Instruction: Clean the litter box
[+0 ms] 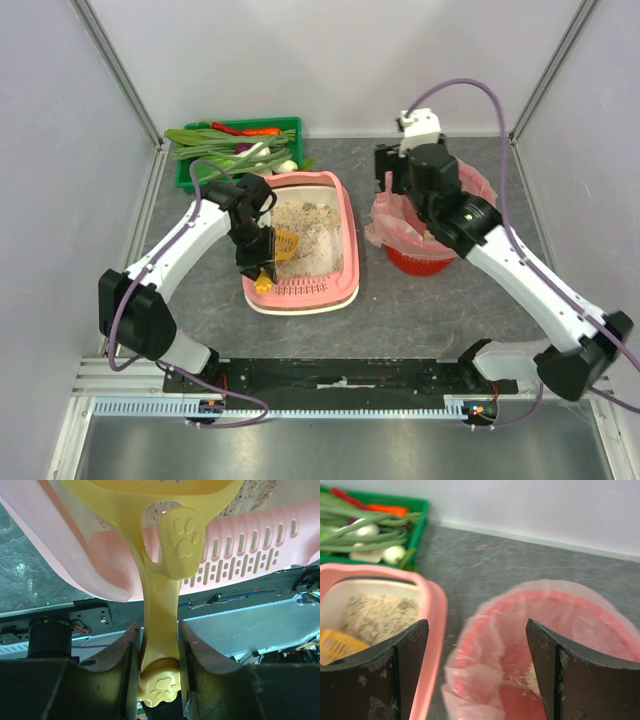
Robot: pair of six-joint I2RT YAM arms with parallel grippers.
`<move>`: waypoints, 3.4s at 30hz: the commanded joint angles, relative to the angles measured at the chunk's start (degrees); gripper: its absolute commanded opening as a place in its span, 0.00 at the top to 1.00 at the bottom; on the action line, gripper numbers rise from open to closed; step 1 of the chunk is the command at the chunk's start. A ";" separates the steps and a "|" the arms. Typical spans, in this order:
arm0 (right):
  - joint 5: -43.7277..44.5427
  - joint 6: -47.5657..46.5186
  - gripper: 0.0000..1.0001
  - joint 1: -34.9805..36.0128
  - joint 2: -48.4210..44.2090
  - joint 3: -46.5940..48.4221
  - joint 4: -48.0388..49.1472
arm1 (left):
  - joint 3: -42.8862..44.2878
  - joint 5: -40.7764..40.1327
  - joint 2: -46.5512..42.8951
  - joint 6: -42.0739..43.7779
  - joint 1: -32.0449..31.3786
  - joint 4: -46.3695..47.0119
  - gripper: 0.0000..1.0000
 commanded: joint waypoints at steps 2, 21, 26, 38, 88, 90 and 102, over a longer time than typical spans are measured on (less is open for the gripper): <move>-12.40 1.16 0.13 1.76 11.65 9.72 -5.14 | 4.34 -0.38 -0.55 0.48 -0.19 2.39 0.98; -16.74 9.43 0.32 1.76 38.93 30.39 -20.08 | 8.65 1.03 1.92 1.97 -0.19 3.45 0.98; -13.31 9.61 0.38 1.85 39.72 29.34 -21.94 | 8.83 1.12 2.09 2.06 -0.19 3.63 0.98; -14.27 9.44 0.49 2.46 42.53 28.28 -23.34 | 8.92 0.77 2.62 3.03 -0.19 3.63 0.98; -6.19 13.83 0.40 7.91 40.78 32.14 -33.98 | 4.52 -1.43 1.82 5.23 -0.19 6.70 0.98; -5.31 13.74 0.35 7.91 39.81 33.28 -33.89 | 5.05 -2.04 2.44 5.14 -0.19 6.71 0.98; 0.05 10.93 0.10 7.91 33.49 36.10 -31.70 | 8.21 -3.19 7.18 2.68 -0.28 6.44 0.98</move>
